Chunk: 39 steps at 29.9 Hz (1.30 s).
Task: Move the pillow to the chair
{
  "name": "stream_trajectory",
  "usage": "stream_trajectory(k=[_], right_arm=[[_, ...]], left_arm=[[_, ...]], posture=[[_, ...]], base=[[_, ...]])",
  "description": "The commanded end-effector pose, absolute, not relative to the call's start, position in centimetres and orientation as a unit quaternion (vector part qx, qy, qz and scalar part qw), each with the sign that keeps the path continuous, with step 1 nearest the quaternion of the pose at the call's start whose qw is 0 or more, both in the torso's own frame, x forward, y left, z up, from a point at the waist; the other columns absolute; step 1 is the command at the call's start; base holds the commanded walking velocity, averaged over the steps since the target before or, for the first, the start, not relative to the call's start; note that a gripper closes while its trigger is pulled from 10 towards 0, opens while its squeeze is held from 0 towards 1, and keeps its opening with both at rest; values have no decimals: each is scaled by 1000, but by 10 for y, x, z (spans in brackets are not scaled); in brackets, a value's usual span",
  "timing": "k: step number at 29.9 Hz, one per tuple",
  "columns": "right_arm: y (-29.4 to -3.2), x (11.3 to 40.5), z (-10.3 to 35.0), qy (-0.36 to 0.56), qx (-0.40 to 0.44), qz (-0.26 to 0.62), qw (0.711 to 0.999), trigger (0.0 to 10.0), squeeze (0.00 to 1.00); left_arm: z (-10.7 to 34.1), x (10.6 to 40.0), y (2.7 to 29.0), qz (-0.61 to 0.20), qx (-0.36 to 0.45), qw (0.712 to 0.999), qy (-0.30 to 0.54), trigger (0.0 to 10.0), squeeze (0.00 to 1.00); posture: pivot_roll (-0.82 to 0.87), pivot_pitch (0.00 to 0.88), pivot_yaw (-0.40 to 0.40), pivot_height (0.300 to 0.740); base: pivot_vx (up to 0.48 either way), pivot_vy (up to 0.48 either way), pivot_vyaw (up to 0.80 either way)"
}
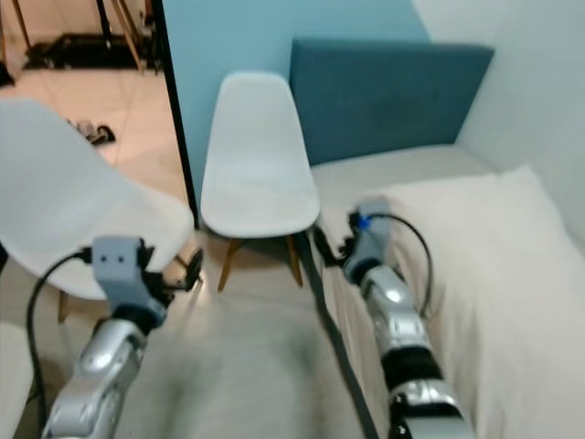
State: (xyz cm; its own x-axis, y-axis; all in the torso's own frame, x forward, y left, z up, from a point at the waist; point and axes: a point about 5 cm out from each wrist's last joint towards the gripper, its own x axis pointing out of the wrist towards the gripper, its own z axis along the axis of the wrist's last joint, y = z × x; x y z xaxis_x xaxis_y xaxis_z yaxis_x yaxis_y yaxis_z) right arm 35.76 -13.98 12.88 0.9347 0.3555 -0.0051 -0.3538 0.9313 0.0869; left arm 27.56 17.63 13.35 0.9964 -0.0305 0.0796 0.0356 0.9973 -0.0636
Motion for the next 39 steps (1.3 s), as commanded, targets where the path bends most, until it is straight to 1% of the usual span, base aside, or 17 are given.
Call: stream_trajectory(k=[1, 20, 26, 30, 31, 32, 33, 34, 37, 38, 39], right_arm=[[-150, 357, 126, 20, 44, 166, 985, 10000, 0], [-152, 359, 129, 26, 42, 167, 985, 10000, 0], [-152, 359, 131, 26, 34, 168, 985, 10000, 0], [-151, 359, 133, 25, 20, 187, 982, 10000, 0], [-149, 358, 132, 42, -58, 235, 969, 10000, 0], [-149, 358, 132, 42, -58, 235, 969, 10000, 0], [-149, 357, 131, 48, -73, 245, 966, 10000, 671], [-153, 357, 130, 58, -89, 249, 963, 10000, 1000], [-163, 357, 129, 83, -118, 258, 955, 10000, 1000], [-169, 357, 129, 96, -142, 256, 951, 10000, 1000], [-169, 357, 129, 96, -142, 256, 951, 10000, 1000]], left_arm=[[130, 277, 171, -29, -36, 999, -27, 10000, 0], [132, 280, 172, -25, -48, 998, -23, 10000, 0], [133, 280, 171, -38, -63, 997, -23, 10000, 0], [134, 280, 171, -40, -63, 997, -25, 10000, 0], [134, 279, 172, -35, -65, 997, -28, 10000, 0], [134, 279, 172, -35, -65, 997, -28, 10000, 0], [134, 279, 172, -34, -65, 997, -29, 10000, 0], [135, 279, 173, -30, -67, 997, -30, 10000, 0], [135, 279, 175, -23, -70, 997, -33, 10000, 0], [136, 279, 176, -21, -71, 997, -34, 10000, 0], [136, 279, 176, -21, -71, 997, -34, 10000, 0]], posture=[[-27, 0, -117, 740], [-24, 0, -135, 740], [-29, 0, -136, 740], [-28, 0, -137, 740], [-28, 0, -137, 740], [-28, 0, -137, 740], [-28, 0, -137, 740], [-31, 0, -139, 740], [-35, 0, -139, 740], [-35, 0, -139, 740], [-35, 0, -139, 740]], base=[[330, 0, -756], [312, 0, -758], [0, 0, -755], [0, 0, -702], [0, 0, 0], [0, 0, 0], [0, 0, 0], [0, 0, 0], [0, 0, 0], [0, 0, 0], [0, 0, 0]])
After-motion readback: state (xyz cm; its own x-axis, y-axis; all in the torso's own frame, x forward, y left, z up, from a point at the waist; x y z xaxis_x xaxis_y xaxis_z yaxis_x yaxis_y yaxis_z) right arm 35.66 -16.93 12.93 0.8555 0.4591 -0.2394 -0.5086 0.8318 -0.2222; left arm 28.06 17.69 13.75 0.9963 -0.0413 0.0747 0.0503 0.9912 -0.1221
